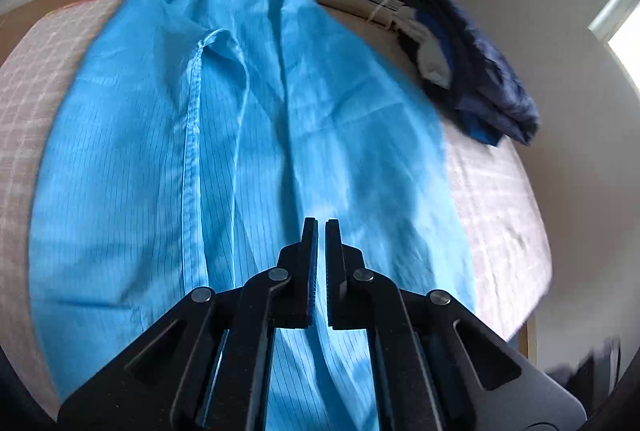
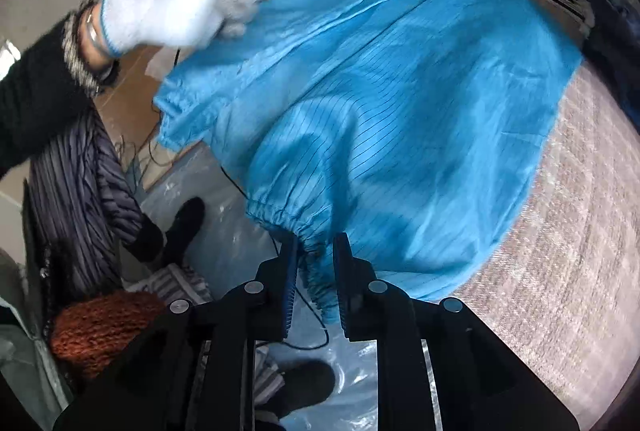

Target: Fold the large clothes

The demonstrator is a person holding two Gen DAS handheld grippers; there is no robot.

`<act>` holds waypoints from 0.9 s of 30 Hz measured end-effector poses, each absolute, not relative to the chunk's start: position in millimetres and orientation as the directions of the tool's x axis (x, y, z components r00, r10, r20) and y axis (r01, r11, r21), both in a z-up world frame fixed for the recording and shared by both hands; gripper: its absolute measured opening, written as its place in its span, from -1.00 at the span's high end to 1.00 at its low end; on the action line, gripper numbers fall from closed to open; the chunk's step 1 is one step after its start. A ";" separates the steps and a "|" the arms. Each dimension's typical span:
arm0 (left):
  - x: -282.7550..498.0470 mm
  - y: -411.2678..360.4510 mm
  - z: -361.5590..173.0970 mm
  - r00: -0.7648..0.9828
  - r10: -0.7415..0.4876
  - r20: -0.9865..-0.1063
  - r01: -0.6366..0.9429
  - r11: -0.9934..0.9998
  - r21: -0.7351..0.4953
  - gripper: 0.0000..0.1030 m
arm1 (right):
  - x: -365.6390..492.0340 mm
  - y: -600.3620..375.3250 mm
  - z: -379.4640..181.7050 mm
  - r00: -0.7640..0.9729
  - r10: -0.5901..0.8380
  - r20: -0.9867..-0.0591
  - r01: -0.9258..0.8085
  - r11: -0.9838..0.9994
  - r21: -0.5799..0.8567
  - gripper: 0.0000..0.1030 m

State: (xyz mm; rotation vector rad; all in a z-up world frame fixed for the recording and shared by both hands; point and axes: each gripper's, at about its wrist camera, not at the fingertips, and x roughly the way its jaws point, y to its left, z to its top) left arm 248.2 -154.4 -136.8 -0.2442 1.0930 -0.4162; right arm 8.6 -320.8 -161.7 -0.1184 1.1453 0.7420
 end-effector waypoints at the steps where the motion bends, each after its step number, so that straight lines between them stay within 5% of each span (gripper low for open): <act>1: 236.2 -149.9 -131.9 0.388 -0.455 -0.802 0.227 0.890 -0.395 1.00 | 13.0 -335.9 -156.7 0.240 0.493 -0.836 -0.532 0.787 0.311 0.68; 8: 155.2 -160.0 -134.2 0.307 -0.541 -0.783 0.320 0.833 -0.451 1.00 | 38.9 -400.3 -155.7 0.359 0.504 -0.785 -0.273 0.861 0.428 0.67; 19: 75.7 -212.3 -186.8 0.292 -0.539 -0.790 0.329 0.832 -0.446 1.00 | 49.3 -373.1 -195.0 0.312 0.319 -0.895 -0.255 0.936 0.244 0.75; 27: 48.7 -202.5 -164.3 0.402 -0.491 -0.773 0.351 0.862 -0.365 1.00 | 39.4 -401.3 -170.7 0.400 0.391 -0.829 -0.255 0.916 0.309 0.65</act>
